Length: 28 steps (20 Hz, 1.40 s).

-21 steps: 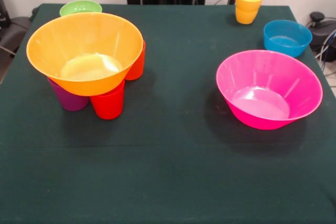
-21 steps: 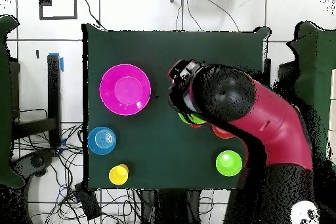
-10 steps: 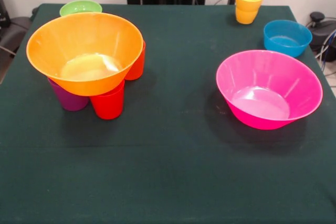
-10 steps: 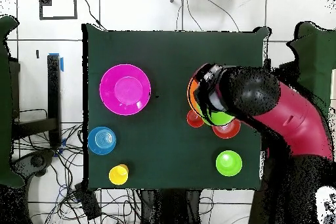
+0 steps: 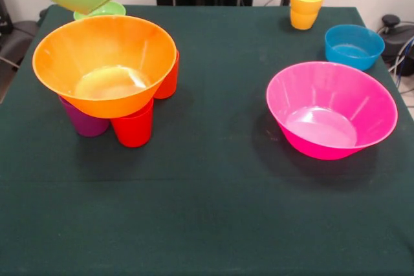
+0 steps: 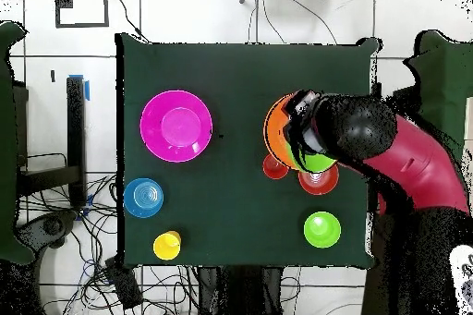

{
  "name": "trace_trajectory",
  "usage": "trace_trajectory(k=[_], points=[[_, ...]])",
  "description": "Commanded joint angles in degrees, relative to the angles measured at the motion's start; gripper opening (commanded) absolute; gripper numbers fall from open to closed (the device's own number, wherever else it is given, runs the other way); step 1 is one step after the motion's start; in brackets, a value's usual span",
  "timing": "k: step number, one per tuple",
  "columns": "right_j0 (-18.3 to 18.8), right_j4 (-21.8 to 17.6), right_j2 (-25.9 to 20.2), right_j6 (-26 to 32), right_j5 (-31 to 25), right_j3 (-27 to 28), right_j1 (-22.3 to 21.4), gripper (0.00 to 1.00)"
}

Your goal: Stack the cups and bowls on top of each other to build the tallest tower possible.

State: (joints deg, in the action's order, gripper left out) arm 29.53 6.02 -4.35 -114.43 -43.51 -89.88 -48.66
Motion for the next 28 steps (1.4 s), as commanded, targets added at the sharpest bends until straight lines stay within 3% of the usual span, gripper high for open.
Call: trace_trajectory(k=[1,17,28], points=[[1.45,-4.94,-8.68,10.08,5.86,-1.89,2.85,0.0],[3.3,-8.18,-11.62,8.15,5.03,-0.52,3.85,0.0],[3.0,-10.85,-12.42,8.55,0.05,10.23,9.63,0.0]])
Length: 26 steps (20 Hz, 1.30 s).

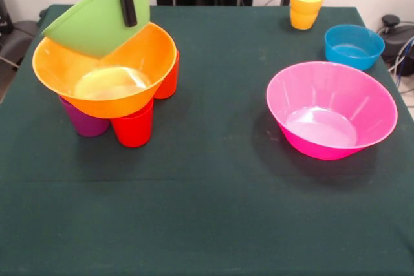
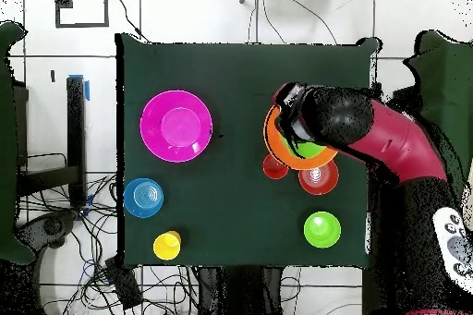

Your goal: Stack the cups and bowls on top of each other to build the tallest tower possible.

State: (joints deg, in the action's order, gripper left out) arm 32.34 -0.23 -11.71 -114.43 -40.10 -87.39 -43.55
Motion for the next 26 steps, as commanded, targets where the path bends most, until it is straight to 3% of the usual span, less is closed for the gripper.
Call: trace_trajectory(k=[1,9,16,17,26], points=[[0.22,-4.78,-5.21,8.75,-3.95,8.79,5.06,0.0],[0.83,-5.63,-5.97,10.18,-6.16,11.75,6.19,0.0],[0.89,-5.74,-5.9,9.56,-6.01,9.55,4.8,0.0],[0.77,-5.83,-5.81,9.19,-5.92,9.34,4.66,1.0],[-0.19,-5.72,-5.03,7.26,-6.43,8.34,3.8,1.0]])
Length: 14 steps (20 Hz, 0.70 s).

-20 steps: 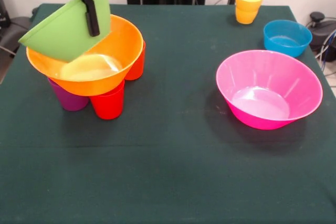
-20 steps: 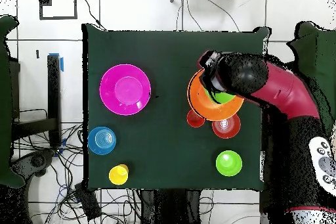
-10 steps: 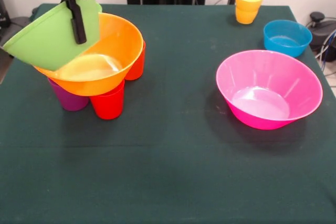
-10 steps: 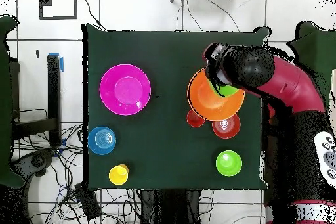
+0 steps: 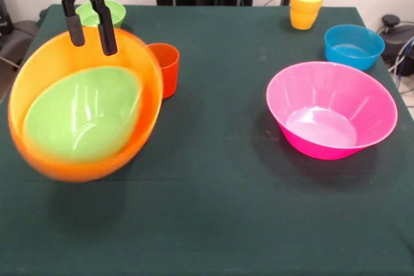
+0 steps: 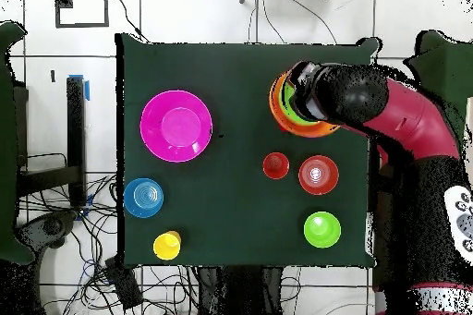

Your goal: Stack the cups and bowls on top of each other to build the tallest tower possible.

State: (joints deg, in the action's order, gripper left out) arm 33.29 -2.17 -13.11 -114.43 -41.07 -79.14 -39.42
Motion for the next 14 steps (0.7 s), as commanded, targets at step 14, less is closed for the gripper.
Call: trace_trajectory(k=[14], points=[[-1.51,-4.04,-3.48,6.13,-4.09,-0.76,-1.2,1.0]])
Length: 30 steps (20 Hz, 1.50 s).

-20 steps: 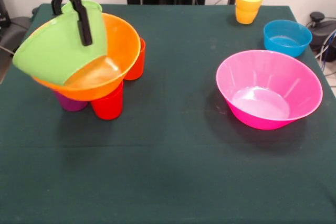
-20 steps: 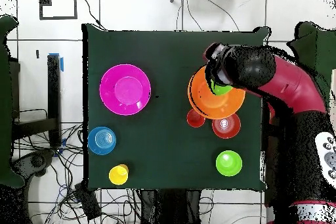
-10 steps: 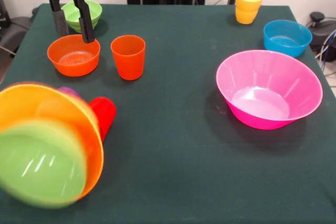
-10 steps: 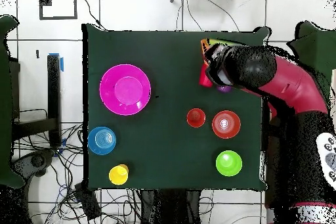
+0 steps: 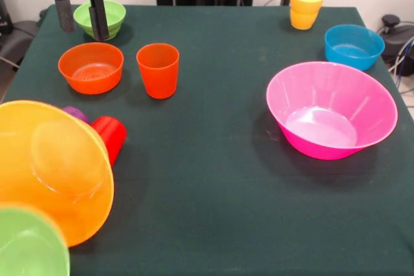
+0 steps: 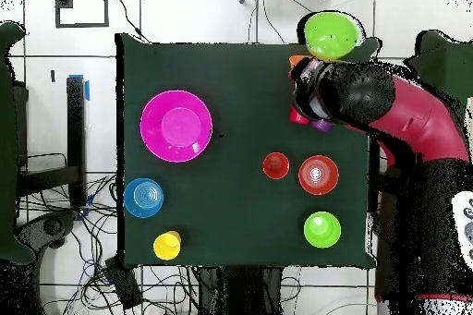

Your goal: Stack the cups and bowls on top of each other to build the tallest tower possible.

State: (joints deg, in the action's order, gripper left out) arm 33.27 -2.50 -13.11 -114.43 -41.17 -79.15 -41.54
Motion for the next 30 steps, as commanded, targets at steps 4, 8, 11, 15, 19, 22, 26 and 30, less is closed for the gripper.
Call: trace_trajectory(k=[4,8,11,15,19,22,26,30], points=[[-1.46,-3.72,-3.6,6.22,-4.26,-0.53,0.99,1.0],[-1.34,-3.77,-3.71,6.24,-3.98,-0.74,1.04,1.0],[-1.37,-3.85,-3.69,6.24,-3.94,-0.64,1.1,1.0],[-1.46,-3.92,-3.68,5.97,-3.44,-0.84,1.2,1.0],[-1.99,-3.89,-3.36,5.04,-3.17,-1.12,1.06,1.0],[-2.76,-3.94,-3.06,3.73,-1.93,-1.53,1.33,1.0],[-3.75,-4.16,-2.46,1.59,1.01,-2.83,1.84,1.0],[-4.68,-4.05,-2.13,-1.22,5.76,-5.36,2.67,1.0]])
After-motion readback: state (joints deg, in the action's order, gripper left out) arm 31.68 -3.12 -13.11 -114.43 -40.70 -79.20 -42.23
